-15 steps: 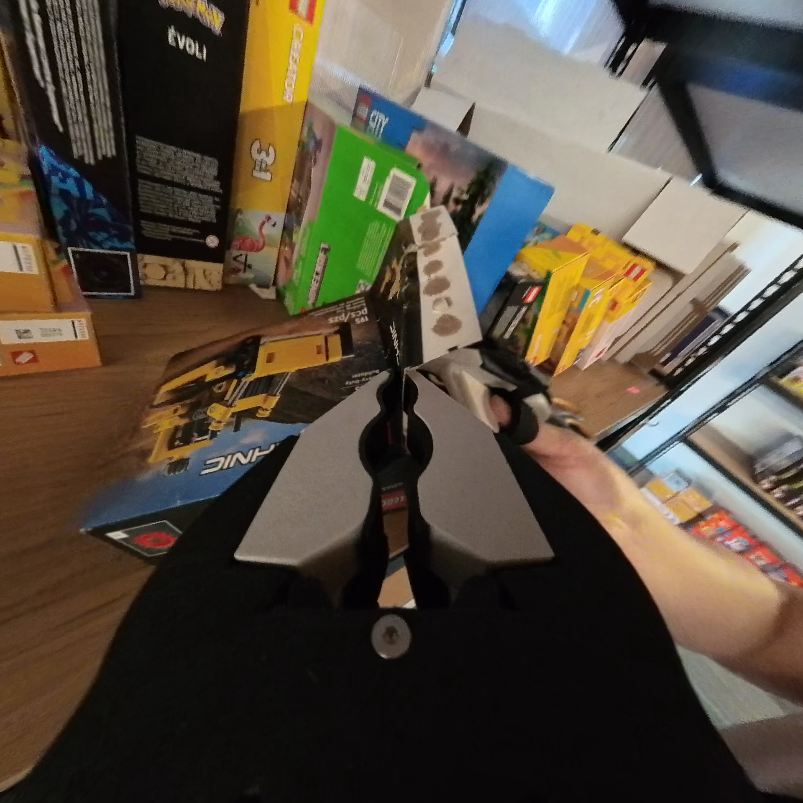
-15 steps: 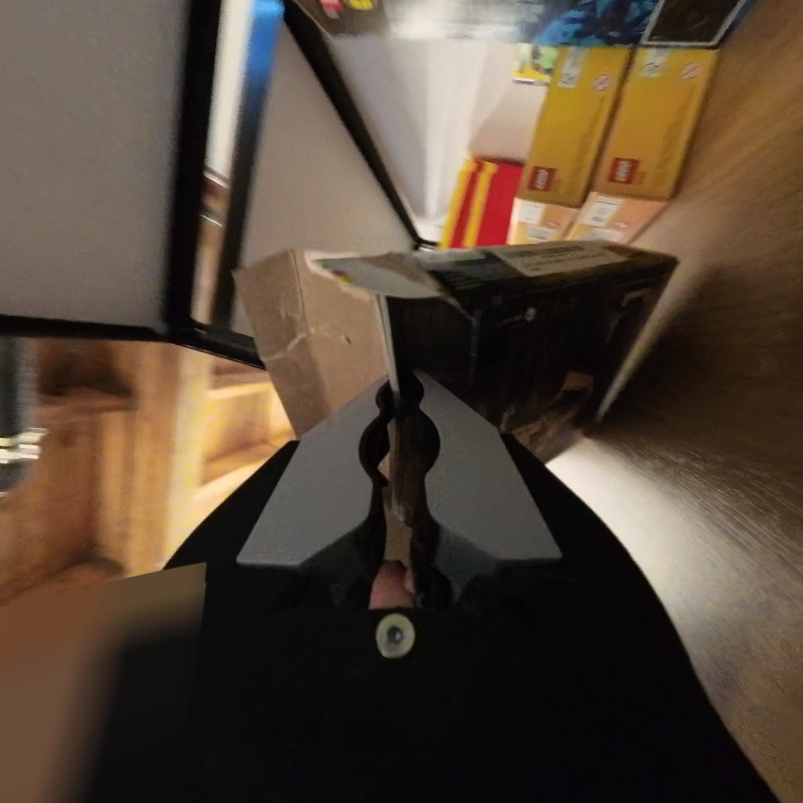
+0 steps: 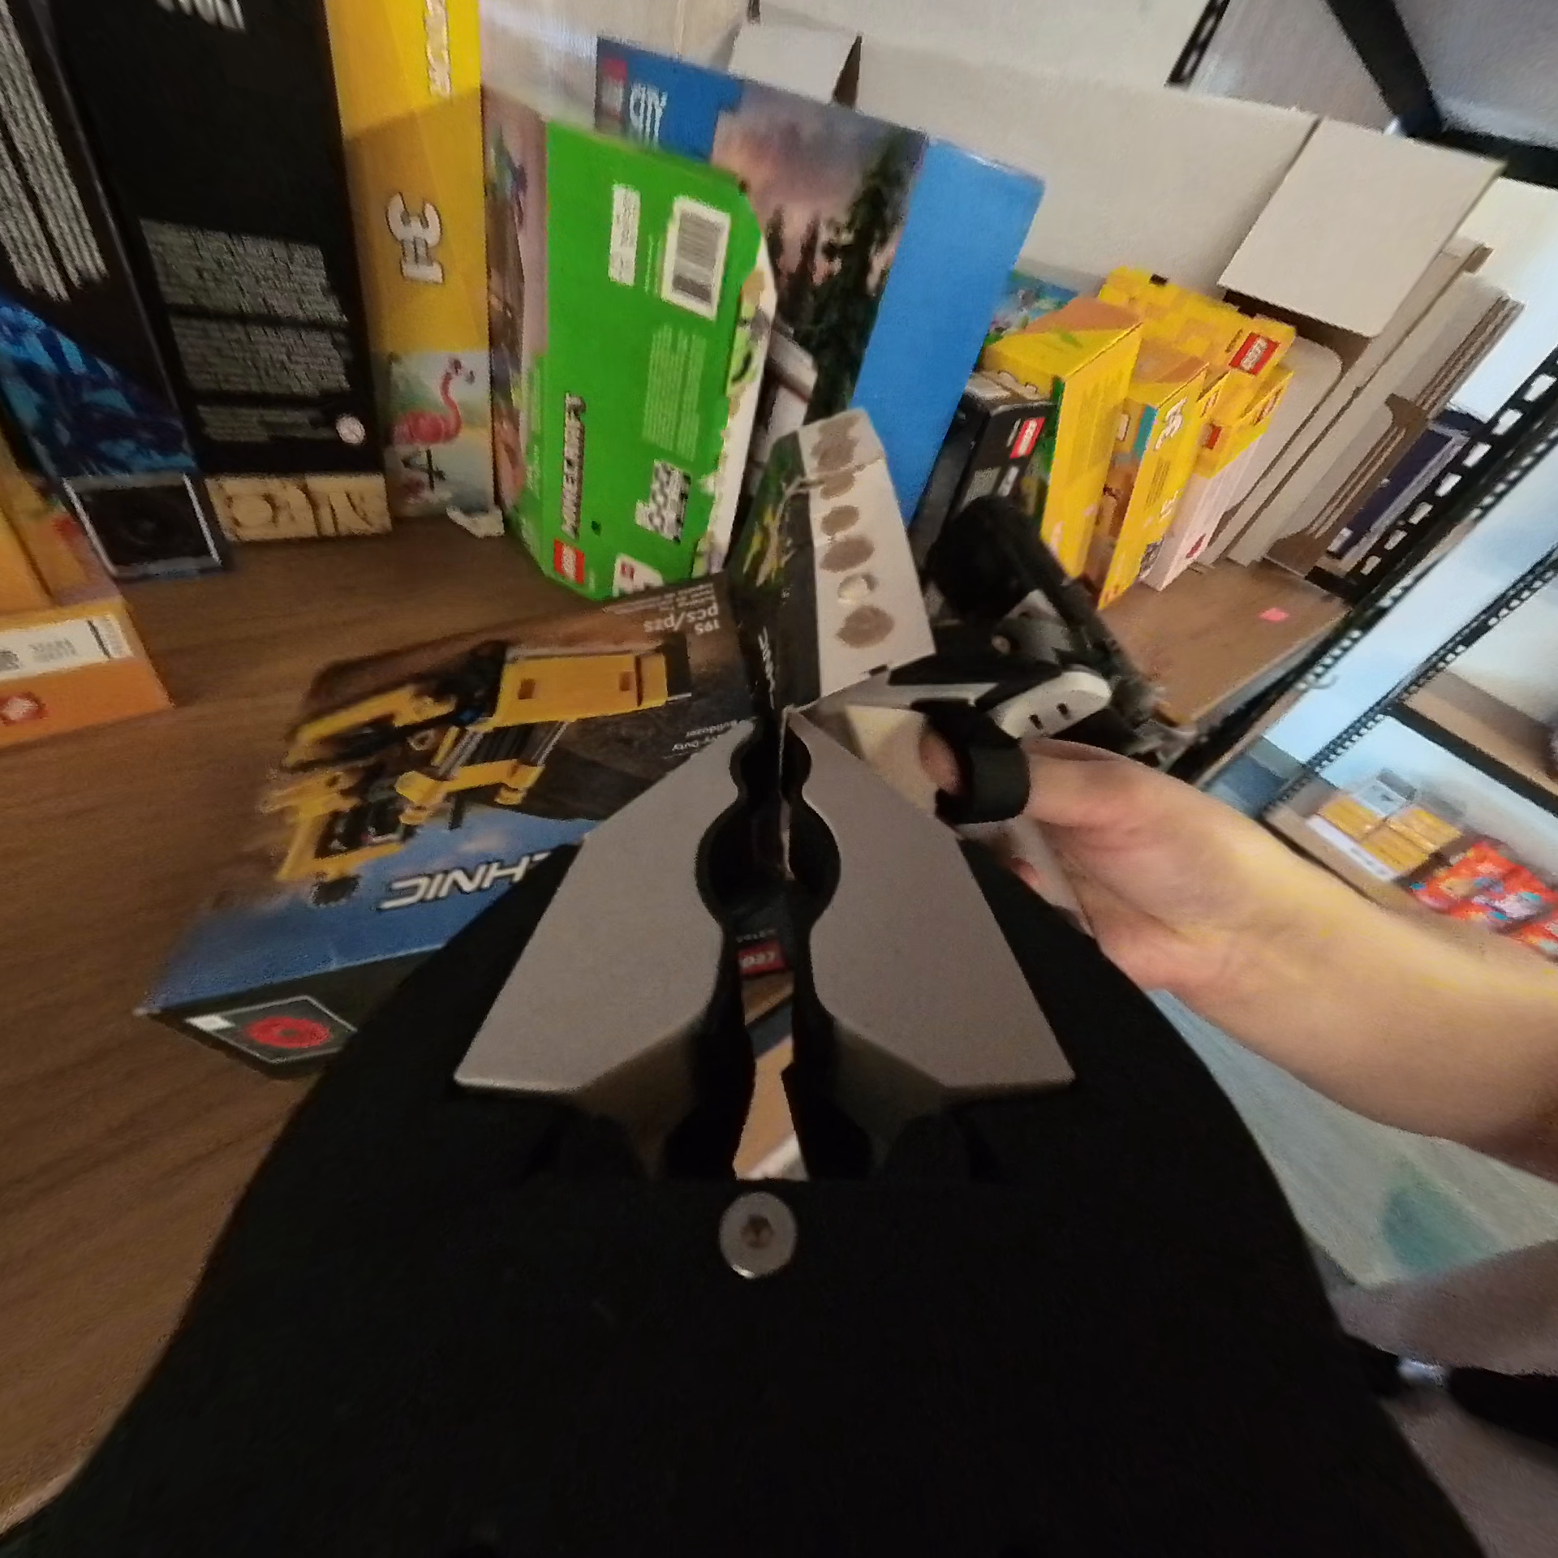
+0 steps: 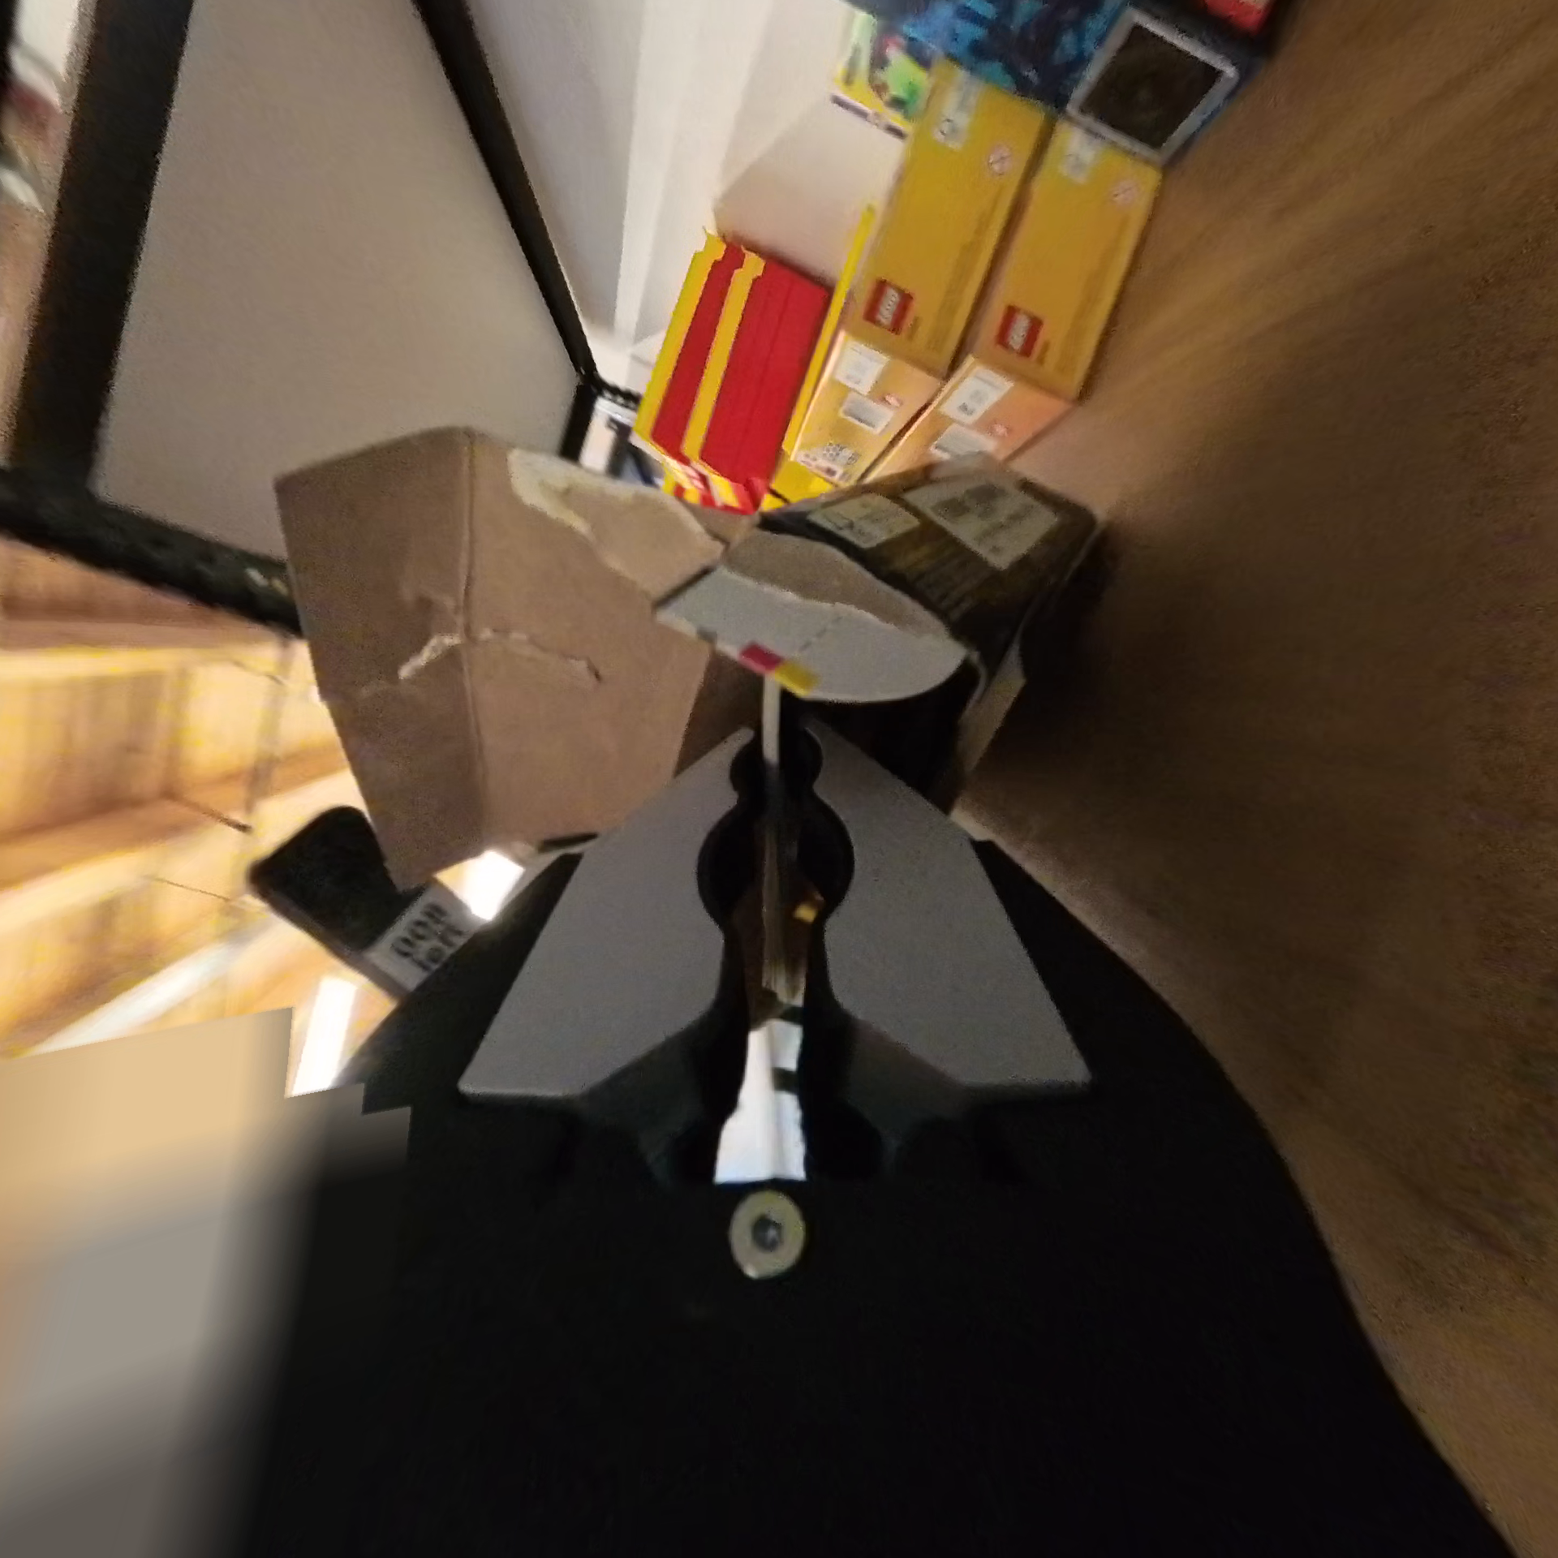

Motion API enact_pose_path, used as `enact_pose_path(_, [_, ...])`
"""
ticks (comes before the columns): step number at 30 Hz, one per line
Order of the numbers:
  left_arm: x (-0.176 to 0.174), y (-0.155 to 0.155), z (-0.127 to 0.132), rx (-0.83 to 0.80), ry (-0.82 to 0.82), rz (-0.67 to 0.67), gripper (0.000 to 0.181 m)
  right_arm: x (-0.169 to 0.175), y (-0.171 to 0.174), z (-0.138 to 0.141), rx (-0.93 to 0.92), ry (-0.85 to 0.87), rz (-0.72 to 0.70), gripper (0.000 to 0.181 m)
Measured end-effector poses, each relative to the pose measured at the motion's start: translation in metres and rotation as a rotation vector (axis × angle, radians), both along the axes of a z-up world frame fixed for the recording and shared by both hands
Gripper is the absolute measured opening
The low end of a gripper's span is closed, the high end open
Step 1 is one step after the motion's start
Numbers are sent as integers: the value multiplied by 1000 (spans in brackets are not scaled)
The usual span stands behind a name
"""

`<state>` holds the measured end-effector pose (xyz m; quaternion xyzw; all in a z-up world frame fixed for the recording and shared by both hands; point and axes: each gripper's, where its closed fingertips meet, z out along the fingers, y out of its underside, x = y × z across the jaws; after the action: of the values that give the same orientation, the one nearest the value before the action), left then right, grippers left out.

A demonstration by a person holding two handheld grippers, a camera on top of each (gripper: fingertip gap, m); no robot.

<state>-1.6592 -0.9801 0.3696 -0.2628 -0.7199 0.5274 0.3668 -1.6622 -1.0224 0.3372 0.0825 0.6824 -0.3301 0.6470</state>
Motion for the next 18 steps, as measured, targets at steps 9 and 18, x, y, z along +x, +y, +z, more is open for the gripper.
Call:
enact_pose_path(9, [-11, 6, -10, 71, -12, -15, 0, 4, 14, -8, 122, -66, 35, 0])
enact_pose_path(18, [-9, 0, -15, 40, -19, -5, 0, 12, -10, -19, 154, -38, -1, 1])
